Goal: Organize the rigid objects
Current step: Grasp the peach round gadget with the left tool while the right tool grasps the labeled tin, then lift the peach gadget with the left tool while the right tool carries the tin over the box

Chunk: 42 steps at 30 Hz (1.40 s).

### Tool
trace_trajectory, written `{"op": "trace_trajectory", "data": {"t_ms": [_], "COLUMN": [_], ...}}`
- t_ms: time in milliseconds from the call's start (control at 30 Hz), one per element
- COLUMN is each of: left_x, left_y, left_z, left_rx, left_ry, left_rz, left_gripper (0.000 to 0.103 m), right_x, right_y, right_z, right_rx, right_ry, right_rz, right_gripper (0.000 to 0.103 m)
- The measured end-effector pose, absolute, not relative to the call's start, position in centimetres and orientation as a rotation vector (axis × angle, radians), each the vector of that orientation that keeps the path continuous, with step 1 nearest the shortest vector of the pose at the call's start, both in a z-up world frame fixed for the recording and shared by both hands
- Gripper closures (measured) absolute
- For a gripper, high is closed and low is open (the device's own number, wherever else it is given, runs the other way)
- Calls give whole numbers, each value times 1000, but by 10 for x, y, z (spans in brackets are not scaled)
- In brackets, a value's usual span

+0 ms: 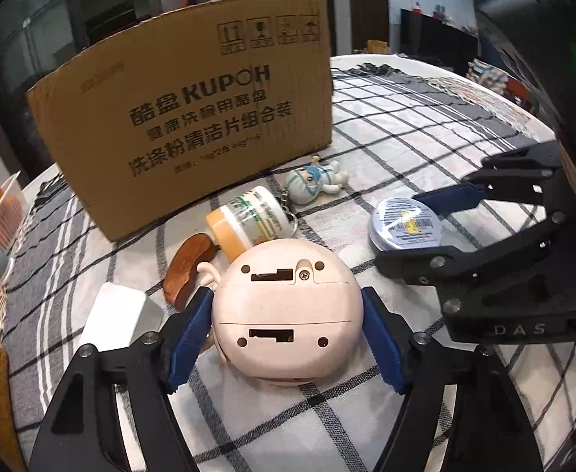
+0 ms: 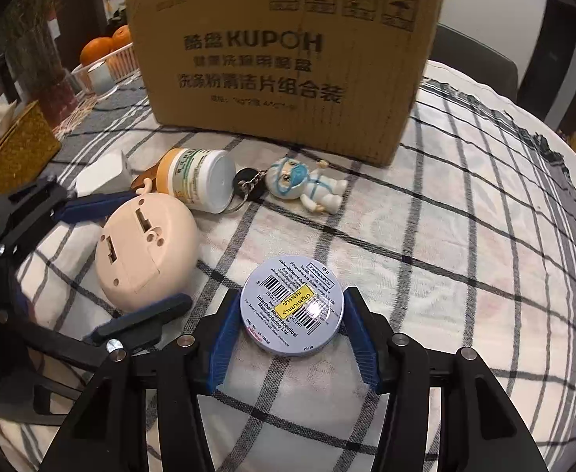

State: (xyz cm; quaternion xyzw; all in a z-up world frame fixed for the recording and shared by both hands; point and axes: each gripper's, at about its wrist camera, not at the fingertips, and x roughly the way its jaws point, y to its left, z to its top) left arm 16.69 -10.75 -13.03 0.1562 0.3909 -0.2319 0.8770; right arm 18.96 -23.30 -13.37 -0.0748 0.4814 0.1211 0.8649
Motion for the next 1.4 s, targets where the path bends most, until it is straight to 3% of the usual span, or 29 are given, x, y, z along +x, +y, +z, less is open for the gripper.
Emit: {"op": "trace_trajectory", "data": {"t_ms": [433, 1400], "left_x": [159, 164], "left_y": [-98, -55], "left_z": [-123, -31], "left_rx": [271, 133], "left_ry": [813, 640], "left_rz": [-435, -220], "left_gripper": [29, 29], "right_x": [180, 176], "right_y": [-233, -222], "right_z": [-126, -46], "right_rx": [-171, -83], "right_ry": [997, 800], "right_rz": [233, 159], "right_gripper": [50, 50]}}
